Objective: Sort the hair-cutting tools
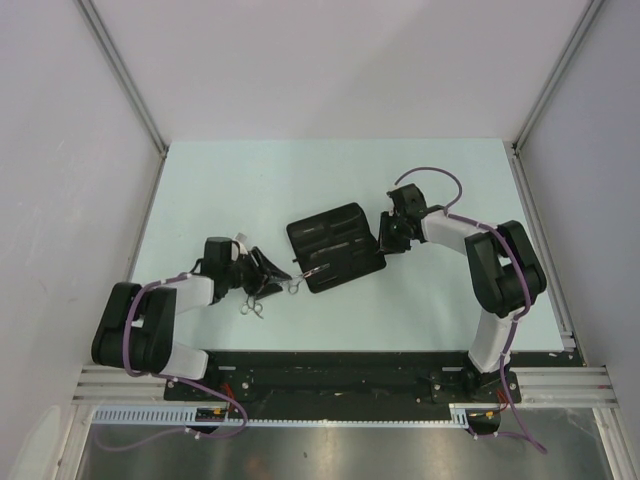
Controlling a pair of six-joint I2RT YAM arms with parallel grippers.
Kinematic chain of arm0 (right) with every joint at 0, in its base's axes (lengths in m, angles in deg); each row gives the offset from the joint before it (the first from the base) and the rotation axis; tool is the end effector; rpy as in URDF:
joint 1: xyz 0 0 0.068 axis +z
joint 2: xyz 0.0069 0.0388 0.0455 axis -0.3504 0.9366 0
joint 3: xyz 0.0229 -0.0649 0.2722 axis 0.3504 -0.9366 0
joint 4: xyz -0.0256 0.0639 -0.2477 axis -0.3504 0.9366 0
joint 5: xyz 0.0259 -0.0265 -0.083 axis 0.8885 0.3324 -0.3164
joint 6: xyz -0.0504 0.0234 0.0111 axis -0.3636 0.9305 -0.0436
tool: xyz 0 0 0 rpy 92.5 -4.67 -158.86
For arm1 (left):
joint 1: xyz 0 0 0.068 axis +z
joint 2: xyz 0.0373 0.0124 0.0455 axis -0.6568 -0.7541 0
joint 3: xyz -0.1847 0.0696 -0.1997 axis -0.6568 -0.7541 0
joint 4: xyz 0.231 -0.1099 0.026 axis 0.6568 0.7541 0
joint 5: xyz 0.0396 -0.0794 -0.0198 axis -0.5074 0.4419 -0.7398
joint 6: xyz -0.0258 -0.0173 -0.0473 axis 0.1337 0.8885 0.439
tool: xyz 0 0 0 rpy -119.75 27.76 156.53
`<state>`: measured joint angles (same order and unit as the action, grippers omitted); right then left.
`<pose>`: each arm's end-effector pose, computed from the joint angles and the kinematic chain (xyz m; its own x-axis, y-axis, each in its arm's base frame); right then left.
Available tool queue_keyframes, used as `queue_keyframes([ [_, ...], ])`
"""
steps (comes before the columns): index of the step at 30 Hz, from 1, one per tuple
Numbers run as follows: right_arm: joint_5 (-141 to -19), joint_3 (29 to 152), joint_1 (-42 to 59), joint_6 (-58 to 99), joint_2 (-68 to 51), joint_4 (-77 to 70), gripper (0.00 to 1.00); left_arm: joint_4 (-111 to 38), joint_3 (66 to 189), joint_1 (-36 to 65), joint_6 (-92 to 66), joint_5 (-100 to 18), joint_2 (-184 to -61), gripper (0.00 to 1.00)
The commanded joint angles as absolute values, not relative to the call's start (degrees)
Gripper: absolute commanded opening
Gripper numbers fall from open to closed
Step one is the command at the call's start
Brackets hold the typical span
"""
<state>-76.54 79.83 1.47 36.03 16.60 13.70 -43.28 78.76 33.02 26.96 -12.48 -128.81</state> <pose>0.3452 0.1474 0.1650 -0.9082 0.0343 -0.4170 -0.1230 0.9307 0.3444 0.2222 -0.0553 0.1309 -0.8590 -0.5086 -0.0586 -0.2686 0.5452 -0.7941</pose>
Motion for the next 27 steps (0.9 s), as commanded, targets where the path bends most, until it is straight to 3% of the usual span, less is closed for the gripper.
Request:
queue_keyframes([
  [1, -78.75, 80.76, 3.13, 36.90, 18.38, 15.89, 0.26, -38.96, 82.06, 32.27, 25.03, -16.40, -128.04, 0.53],
  [14, -74.89, 80.67, 7.09, 42.17, 18.21, 14.40, 0.14, -38.88, 83.73, 31.47, 24.24, -18.51, -129.80, 0.45],
  [27, -73.92, 80.58, 9.02, 42.53, 18.65, 14.84, 0.12, -38.26, 87.33, 31.56, 20.99, -21.94, -131.82, 0.41],
])
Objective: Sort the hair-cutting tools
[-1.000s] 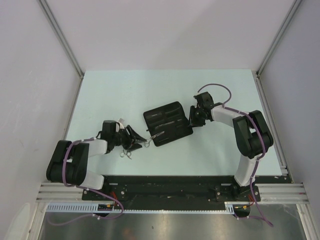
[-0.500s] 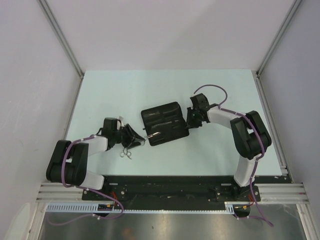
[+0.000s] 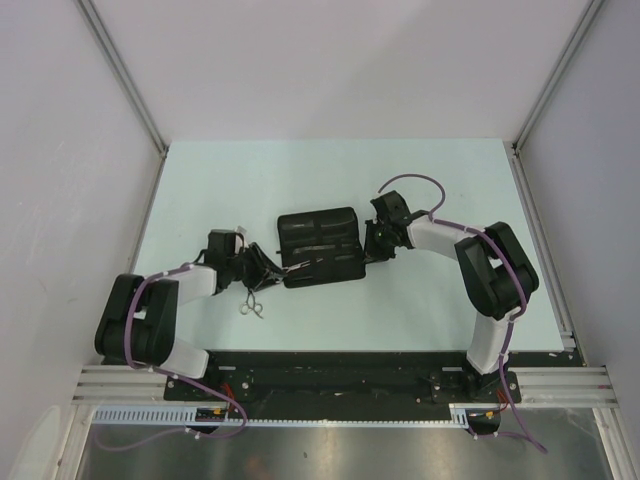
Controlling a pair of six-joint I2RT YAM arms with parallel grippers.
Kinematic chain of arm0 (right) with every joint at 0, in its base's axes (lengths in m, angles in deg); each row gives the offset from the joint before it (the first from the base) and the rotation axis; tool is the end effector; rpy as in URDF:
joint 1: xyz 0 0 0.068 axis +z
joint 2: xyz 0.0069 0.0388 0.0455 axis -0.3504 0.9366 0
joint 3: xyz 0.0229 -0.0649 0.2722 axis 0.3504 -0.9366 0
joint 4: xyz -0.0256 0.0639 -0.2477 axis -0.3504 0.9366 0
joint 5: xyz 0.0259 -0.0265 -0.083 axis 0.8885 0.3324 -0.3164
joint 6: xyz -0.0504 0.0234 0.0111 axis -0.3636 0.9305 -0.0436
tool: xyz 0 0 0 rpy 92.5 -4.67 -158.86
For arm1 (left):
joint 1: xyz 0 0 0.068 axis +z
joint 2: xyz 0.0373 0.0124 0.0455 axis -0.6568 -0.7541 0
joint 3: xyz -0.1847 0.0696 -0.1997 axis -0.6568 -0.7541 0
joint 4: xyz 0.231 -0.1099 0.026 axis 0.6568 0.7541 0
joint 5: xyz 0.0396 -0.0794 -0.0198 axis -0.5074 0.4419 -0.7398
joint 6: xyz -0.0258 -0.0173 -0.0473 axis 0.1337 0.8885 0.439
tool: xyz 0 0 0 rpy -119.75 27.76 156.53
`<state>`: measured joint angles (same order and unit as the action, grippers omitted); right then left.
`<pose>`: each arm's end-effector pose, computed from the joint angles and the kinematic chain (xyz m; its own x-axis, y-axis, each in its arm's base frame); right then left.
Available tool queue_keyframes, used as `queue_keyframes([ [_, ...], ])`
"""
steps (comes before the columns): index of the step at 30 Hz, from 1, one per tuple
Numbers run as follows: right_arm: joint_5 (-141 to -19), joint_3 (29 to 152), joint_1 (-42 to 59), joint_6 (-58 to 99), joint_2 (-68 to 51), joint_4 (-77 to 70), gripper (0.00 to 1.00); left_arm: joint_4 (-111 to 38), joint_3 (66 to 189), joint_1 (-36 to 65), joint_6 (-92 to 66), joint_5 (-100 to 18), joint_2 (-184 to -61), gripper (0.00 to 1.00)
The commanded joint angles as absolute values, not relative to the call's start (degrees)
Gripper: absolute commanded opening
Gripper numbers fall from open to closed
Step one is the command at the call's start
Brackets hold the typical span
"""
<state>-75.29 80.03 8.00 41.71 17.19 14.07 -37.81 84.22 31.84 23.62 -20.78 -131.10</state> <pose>0.3263 0.1867 0.1621 -0.9322 0.0147 -0.3616 -0.1393 0.9076 0.3961 0.2403 -0.0581 0.1372 -0.8399 -0.5234 -0.1432 -0.2793 0.6432 -0.7129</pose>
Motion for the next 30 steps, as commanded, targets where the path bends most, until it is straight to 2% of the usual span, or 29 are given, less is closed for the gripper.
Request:
queue_keyframes([
  [1, -73.83, 80.50, 9.11, 42.53, 18.65, 14.84, 0.12, -38.35, 88.03, 31.48, 20.03, -21.50, -132.69, 0.39],
  [8, -74.27, 80.49, 9.11, 42.44, 19.26, 14.75, 0.12, -37.12, 92.25, 31.47, 12.90, -16.58, -137.35, 0.21],
  [19, -74.01, 80.49, 9.20, 42.53, 19.79, 14.31, 0.12, -36.77, 93.74, 31.39, 11.05, -13.86, -140.52, 0.19],
  [30, -73.75, 80.49, 9.28, 42.09, 21.02, 14.05, 0.11, -34.92, 97.52, 30.51, 8.07, -10.51, -143.86, 0.09],
])
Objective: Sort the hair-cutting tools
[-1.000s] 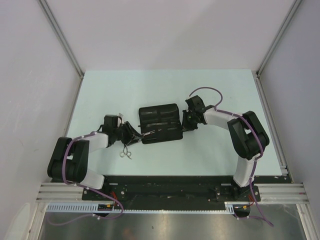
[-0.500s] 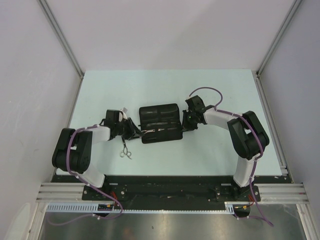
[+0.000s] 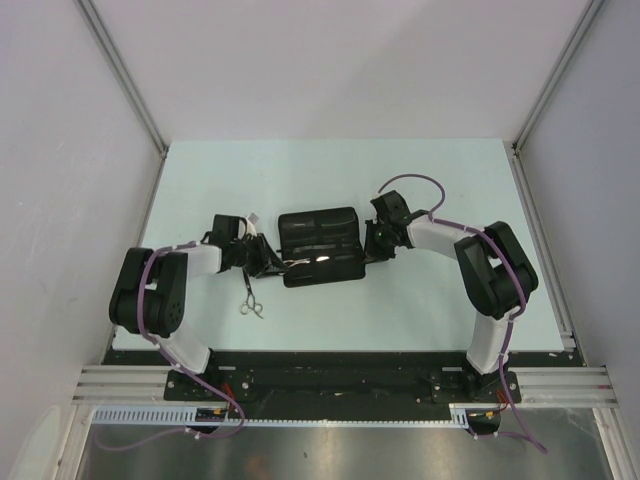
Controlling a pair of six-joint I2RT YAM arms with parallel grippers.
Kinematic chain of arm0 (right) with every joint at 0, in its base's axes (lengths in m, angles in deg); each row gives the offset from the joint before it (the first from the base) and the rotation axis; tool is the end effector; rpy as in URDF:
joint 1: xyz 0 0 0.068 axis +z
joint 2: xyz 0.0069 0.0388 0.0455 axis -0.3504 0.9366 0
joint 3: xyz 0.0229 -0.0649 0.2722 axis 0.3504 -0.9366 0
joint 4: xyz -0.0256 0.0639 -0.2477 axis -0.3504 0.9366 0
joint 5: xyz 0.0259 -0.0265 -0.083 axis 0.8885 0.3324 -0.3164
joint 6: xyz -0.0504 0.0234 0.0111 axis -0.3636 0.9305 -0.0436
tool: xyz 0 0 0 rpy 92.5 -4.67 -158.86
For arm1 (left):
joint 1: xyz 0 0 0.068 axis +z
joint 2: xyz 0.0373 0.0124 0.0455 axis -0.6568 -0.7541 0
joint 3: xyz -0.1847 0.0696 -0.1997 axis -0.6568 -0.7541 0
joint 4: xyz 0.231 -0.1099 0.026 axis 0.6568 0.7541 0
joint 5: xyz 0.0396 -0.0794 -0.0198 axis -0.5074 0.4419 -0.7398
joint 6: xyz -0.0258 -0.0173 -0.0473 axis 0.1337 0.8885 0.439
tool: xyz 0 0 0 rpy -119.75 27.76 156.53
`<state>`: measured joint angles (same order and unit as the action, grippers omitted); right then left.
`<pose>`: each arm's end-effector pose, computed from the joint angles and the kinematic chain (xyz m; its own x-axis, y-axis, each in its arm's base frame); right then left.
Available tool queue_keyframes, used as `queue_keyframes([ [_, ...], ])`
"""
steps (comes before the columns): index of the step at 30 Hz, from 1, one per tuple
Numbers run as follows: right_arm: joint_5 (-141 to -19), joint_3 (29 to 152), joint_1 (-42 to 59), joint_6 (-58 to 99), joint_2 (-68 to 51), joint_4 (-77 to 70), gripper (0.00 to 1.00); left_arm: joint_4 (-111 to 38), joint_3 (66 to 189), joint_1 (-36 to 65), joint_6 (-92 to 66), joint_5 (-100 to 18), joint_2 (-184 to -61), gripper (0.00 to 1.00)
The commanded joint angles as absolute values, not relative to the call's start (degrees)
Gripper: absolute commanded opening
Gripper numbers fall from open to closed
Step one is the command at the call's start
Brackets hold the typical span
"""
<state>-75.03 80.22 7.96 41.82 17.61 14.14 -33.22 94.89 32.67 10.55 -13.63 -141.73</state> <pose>0.3271 0.1871 0.1604 -0.9348 0.0153 -0.3548 -0.1364 0.9069 0.3986 0.2822 -0.0649 0.1351 -0.9249 -0.3318 -0.1855 -0.1041 0.6904 -0.7160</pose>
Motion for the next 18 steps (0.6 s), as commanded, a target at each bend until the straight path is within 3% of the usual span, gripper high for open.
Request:
queue_keyframes([
  [1, -73.83, 80.49, 9.37, 42.00, 21.11, 13.96, 0.11, -34.75, 97.96, 30.51, 7.45, -10.60, -143.86, 0.08],
  [13, -73.66, 80.49, 9.28, 42.18, 21.81, 13.52, 0.11, -32.02, 100.87, 28.31, 5.51, -9.54, -144.92, 0.07],
  [18, -73.66, 80.49, 9.28, 42.26, 21.81, 13.43, 0.11, -30.97, 100.87, 28.31, 5.08, -12.17, -142.90, 0.24],
])
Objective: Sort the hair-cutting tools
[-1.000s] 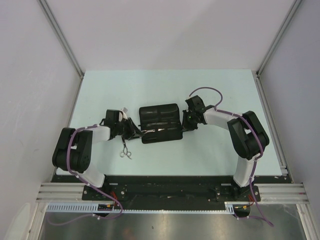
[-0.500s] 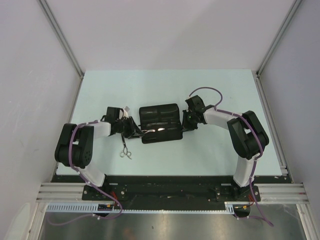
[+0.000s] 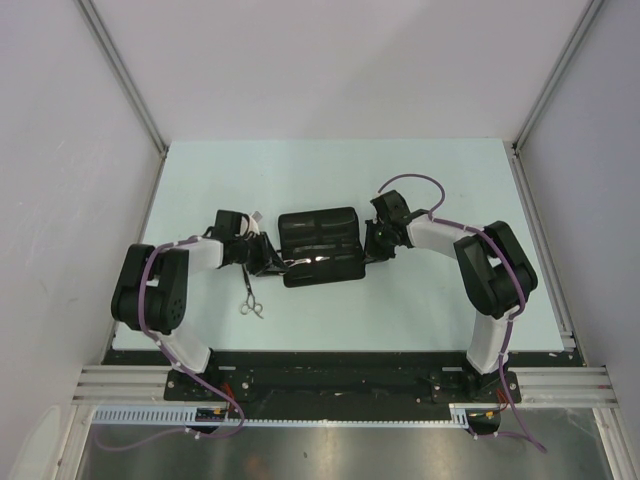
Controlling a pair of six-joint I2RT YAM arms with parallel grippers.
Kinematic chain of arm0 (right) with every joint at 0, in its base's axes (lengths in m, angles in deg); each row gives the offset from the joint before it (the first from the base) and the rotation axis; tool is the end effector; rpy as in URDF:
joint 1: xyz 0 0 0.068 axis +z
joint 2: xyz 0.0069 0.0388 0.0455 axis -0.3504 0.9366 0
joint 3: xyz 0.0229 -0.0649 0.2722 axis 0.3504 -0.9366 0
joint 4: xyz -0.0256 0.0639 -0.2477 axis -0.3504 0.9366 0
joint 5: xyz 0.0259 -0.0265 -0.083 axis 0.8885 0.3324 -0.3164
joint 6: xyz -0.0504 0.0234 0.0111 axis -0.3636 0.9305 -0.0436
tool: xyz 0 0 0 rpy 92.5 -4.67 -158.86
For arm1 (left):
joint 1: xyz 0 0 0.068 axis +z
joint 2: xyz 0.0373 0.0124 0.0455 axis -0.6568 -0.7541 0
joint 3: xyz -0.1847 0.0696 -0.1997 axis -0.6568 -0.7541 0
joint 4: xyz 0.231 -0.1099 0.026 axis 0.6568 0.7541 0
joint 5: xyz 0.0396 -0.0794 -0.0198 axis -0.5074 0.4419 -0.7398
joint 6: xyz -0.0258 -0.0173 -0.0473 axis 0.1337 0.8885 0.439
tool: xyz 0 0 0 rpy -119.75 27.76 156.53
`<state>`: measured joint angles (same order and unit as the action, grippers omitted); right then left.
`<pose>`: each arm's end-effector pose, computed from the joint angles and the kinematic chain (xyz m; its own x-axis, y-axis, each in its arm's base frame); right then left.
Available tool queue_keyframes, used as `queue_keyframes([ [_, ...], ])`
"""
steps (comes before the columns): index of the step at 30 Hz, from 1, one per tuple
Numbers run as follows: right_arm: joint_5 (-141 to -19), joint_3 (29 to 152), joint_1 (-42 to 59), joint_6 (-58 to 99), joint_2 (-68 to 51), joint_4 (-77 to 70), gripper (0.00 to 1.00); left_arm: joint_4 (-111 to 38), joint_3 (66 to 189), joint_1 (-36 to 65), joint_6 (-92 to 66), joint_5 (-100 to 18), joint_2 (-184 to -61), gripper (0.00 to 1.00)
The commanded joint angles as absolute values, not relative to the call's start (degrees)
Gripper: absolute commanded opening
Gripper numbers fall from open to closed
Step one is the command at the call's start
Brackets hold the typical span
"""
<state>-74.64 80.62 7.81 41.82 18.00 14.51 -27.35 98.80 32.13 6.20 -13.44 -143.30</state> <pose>0.3285 0.1870 0.1596 -0.9378 0.0154 -0.3469 -0.1338 0.9060 0.4017 0.2897 -0.0689 0.1387 -0.9462 -0.2666 -0.1835 -0.0683 0.7186 -0.6920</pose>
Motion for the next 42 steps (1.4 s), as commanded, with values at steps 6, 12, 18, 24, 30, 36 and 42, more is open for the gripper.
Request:
queue_keyframes([
  [6, -73.48, 80.49, 9.37, 42.26, 21.90, 13.17, 0.11, -26.23, 100.96, 28.31, 5.16, -20.94, -137.54, 0.60],
  [12, -73.57, 80.41, 9.37, 42.09, 21.99, 13.17, 0.11, -24.90, 100.08, 28.22, 7.18, -24.92, -131.92, 0.64],
  [18, -73.48, 80.49, 9.37, 42.09, 22.08, 13.08, 0.11, -22.54, 99.81, 28.05, 8.77, -28.00, -129.98, 0.53],
  [24, -73.66, 80.49, 9.37, 41.91, 22.16, 13.26, 0.11, -19.90, 99.73, 27.87, 8.24, -31.08, -130.41, 0.42],
  [30, -73.75, 80.49, 9.37, 41.91, 22.08, 13.34, 0.11, -19.80, 100.08, 27.26, 8.42, -31.69, -131.73, 0.32],
  [36, -73.66, 80.49, 9.37, 42.00, 22.25, 13.26, 0.10, -18.75, 99.55, 26.73, 8.24, -34.76, -131.56, 0.32],
  [42, -73.75, 80.49, 9.37, 41.91, 22.34, 13.26, 0.10, -18.05, 99.90, 25.24, 7.62, -36.09, -133.84, 0.31],
])
